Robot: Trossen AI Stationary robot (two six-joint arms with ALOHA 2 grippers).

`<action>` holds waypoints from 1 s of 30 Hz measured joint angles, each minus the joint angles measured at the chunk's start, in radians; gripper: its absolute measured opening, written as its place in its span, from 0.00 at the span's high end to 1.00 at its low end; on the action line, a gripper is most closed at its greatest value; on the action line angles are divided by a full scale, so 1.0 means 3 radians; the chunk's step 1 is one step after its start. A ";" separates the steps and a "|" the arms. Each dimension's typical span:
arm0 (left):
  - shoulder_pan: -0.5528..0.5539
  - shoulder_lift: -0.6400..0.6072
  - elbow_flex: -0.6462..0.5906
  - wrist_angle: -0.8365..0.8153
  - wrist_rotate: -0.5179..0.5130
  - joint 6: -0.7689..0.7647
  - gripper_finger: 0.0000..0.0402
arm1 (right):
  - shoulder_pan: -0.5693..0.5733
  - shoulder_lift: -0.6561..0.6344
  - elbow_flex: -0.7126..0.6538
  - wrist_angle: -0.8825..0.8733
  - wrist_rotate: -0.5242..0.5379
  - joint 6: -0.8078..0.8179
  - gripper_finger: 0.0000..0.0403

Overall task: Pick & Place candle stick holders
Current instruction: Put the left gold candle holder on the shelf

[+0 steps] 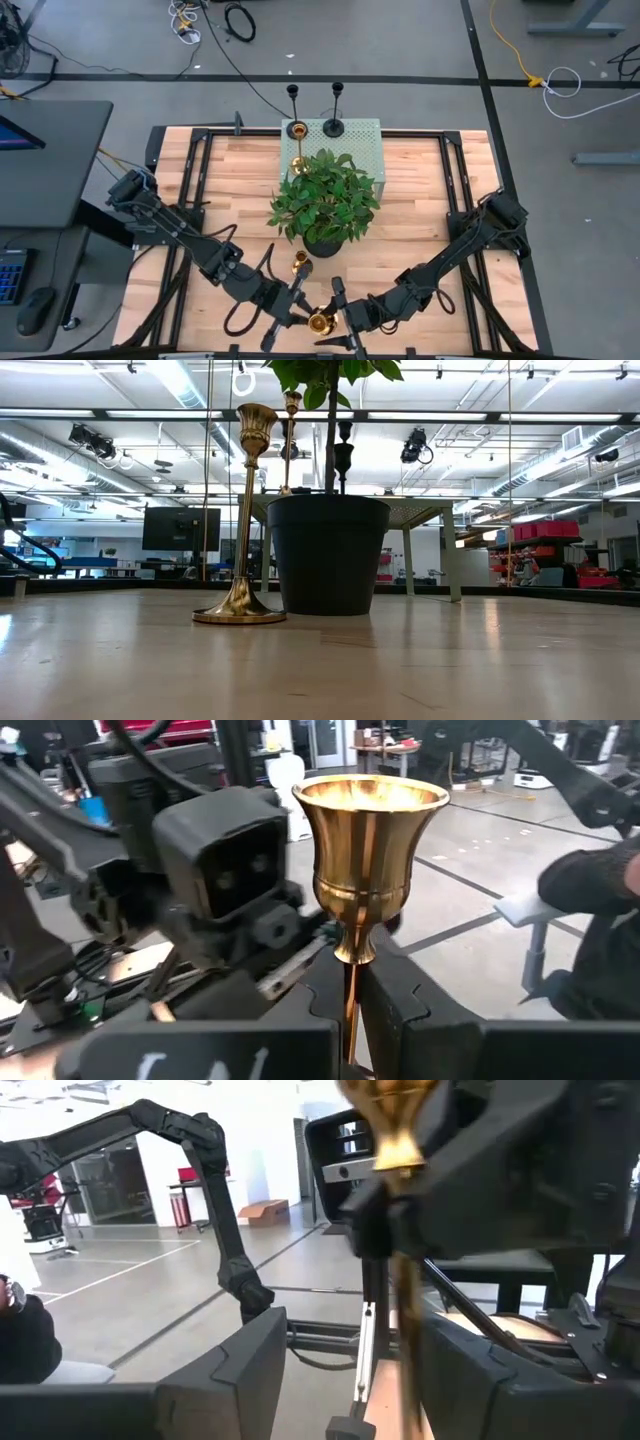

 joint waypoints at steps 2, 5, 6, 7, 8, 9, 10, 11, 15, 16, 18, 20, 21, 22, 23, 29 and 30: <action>0.0033 0.0000 0.0000 -0.0001 0.0000 -0.0053 0.96 | -0.0001 0.0000 0.0000 0.0002 0.0029 -0.0005 0.50; 0.0057 0.0000 0.0000 -0.0001 0.0020 -0.0069 0.96 | -0.0008 0.0000 0.0000 -0.0012 0.0084 -0.0010 0.54; 0.0057 0.0000 0.0000 -0.0003 0.0044 -0.0070 0.96 | -0.0008 0.0001 0.0000 -0.0016 0.0108 -0.0010 0.55; 0.0057 0.0000 0.0000 -0.0005 0.0065 -0.0071 0.96 | -0.0008 0.0001 0.0000 -0.0016 0.0118 -0.0012 0.57; 0.0056 0.0000 0.0000 -0.0008 0.0074 -0.0076 0.96 | -0.0009 0.0001 0.0000 -0.0016 0.0119 -0.0020 0.59; 0.0056 0.0000 0.0000 -0.0014 0.0076 -0.0080 0.96 | -0.0008 0.0001 0.0000 -0.0016 0.0118 -0.0022 0.62; 0.0056 0.0000 0.0000 -0.0020 0.0078 -0.0080 0.96 | -0.0008 0.0001 0.0000 -0.0017 0.0118 -0.0023 0.65; 0.0055 0.0000 -0.0001 -0.0020 0.0080 -0.0080 0.96 | -0.0008 0.0001 0.0000 -0.0019 0.0118 -0.0023 0.67; 0.0055 0.0000 -0.0001 -0.0019 0.0089 -0.0083 0.96 | -0.0010 0.0001 0.0000 -0.0021 0.0131 -0.0023 0.82; 0.0055 0.0000 -0.0001 -0.0020 0.0088 -0.0083 0.96 | -0.0011 0.0001 0.0000 -0.0022 0.0132 -0.0024 0.86; 0.0055 0.0000 -0.0001 -0.0017 0.0095 -0.0085 0.96 | -0.0011 0.0001 0.0000 -0.0024 0.0138 -0.0064 0.94; 0.0055 0.0000 -0.0001 -0.0017 0.0095 -0.0099 0.95 | -0.0010 0.0001 0.0000 -0.0026 0.0119 -0.0112 0.97; 0.0053 0.0000 -0.0001 -0.0018 0.0093 -0.0097 0.95 | -0.0010 0.0001 0.0000 -0.0026 0.0116 -0.0102 0.97; 0.0052 0.0000 -0.0001 -0.0019 0.0093 -0.0097 0.95 | -0.0010 0.0001 0.0000 -0.0027 0.0113 -0.0086 0.96; 0.0052 0.0000 -0.0001 -0.0018 0.0093 -0.0096 0.95 | -0.0010 0.0001 0.0000 -0.0026 0.0113 -0.0085 0.96; 0.0052 0.0000 -0.0001 -0.0017 0.0086 -0.0085 0.92 | -0.0009 0.0001 0.0000 -0.0023 0.0115 -0.0093 0.98; 0.0047 0.0000 -0.0001 -0.0010 0.0083 -0.0077 0.90 | -0.0009 0.0001 0.0000 -0.0021 0.0114 -0.0086 0.98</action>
